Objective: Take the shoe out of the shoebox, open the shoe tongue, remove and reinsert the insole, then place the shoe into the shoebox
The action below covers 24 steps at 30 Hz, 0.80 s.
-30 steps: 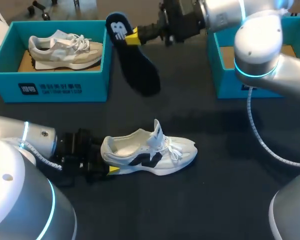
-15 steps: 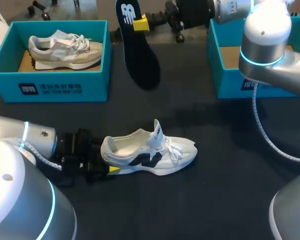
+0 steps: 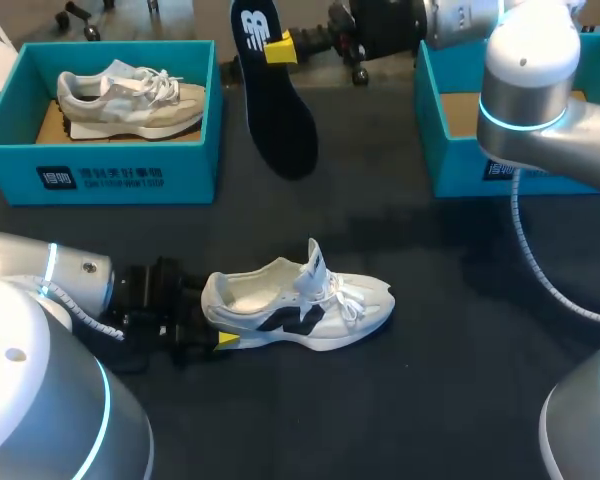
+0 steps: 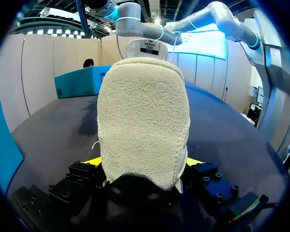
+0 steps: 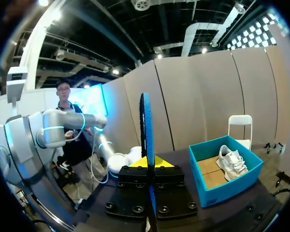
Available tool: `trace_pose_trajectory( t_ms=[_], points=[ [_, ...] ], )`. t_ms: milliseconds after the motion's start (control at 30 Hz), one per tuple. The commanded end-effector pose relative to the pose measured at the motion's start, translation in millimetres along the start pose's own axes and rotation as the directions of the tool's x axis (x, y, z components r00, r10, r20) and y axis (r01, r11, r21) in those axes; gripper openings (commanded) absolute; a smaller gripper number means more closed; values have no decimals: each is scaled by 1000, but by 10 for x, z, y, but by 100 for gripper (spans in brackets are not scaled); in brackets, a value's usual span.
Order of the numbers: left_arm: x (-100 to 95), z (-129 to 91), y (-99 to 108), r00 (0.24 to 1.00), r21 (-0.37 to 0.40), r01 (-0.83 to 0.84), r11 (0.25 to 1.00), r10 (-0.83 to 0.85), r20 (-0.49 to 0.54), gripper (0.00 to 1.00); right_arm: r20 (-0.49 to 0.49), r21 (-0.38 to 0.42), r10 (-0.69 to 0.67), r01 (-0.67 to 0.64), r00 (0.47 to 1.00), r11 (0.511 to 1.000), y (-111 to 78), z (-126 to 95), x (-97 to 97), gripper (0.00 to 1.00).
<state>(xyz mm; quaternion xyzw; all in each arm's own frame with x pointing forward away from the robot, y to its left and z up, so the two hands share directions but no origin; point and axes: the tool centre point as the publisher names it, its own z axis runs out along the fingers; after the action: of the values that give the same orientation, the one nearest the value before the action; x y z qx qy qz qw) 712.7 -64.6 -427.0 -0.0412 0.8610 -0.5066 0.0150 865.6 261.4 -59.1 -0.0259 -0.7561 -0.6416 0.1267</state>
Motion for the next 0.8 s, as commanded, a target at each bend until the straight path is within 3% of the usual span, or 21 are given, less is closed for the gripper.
trace_pose_trajectory(
  t_ms=[33,233,567,800],
  points=[
    [-25,51,26,1000,-5,0,1000,0,-2,0,18,-38,43,-43,999,998,41,-35,5,0],
    [-25,51,26,1000,-5,0,1000,0,-2,0,31,-13,169,-168,985,986,196,-135,77,0],
    [-25,51,26,1000,-5,0,1000,0,-2,0,72,-69,262,-257,962,964,437,-261,346,0],
    [-25,51,26,1000,-5,0,1000,0,-2,0,62,-63,351,-348,934,935,537,-303,547,0]
  ],
)
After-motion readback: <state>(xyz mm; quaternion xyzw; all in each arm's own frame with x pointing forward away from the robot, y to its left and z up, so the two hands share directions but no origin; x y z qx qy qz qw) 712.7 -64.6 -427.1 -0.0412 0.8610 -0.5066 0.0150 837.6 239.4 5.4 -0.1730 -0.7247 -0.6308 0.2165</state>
